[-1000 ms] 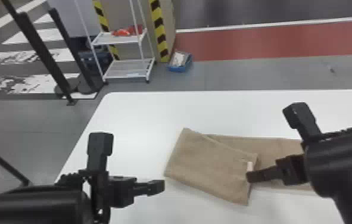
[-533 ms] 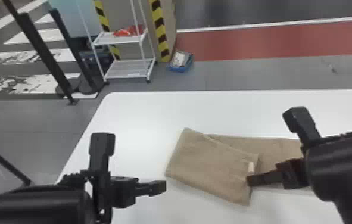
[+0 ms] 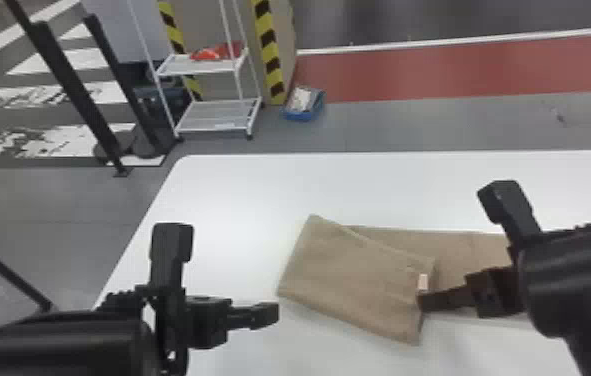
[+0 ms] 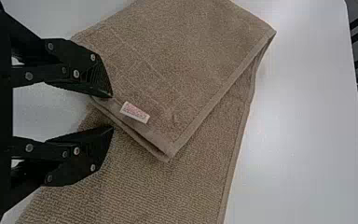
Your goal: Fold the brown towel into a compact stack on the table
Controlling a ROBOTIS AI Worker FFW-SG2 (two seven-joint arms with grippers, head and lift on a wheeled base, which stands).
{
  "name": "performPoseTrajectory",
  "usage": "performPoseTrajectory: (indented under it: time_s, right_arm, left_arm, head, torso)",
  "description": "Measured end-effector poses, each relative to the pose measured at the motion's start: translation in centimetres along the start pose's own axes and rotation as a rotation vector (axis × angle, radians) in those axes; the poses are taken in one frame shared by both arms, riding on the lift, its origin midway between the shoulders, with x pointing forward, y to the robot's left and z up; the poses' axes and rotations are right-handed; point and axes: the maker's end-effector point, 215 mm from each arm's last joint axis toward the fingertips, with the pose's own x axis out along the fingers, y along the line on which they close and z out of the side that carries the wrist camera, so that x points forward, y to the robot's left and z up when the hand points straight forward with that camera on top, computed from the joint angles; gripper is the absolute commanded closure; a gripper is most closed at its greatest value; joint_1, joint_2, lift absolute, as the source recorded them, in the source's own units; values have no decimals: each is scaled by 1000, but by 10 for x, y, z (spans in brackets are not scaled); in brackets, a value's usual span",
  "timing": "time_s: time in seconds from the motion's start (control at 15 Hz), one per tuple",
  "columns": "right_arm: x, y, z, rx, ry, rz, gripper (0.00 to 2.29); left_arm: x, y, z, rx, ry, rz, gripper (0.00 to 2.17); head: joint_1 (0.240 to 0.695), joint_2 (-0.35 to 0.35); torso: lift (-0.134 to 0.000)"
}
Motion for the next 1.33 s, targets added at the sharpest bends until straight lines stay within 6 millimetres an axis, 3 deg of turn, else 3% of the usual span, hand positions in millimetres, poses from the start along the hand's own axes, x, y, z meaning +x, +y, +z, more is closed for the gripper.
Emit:
performPoseTrajectory:
  time_s: [0.6,1.0,1.13,1.33]
  right_arm:
    - [3,0,-4,3,-29,5,1031]
    - [-28,21,49,-61,-238,125,1031]
    - [-31,19,47,-49,-241,128,1031]
    - [-20,14,30,-34,-208,122,1031]
  left_arm:
    - [1,2,-2,-4,6,3,144]
    - [1,3,-3,-6,7,3,144]
    - [1,2,-3,-6,7,2,144]
    - [2,3,-4,-7,10,2,144]
  head:
    - [695,219]
    - [695,234]
    - [695,229]
    - [695,228]
  torso:
    - [-124]
    - [-124]
    - [-124]
    - [-124]
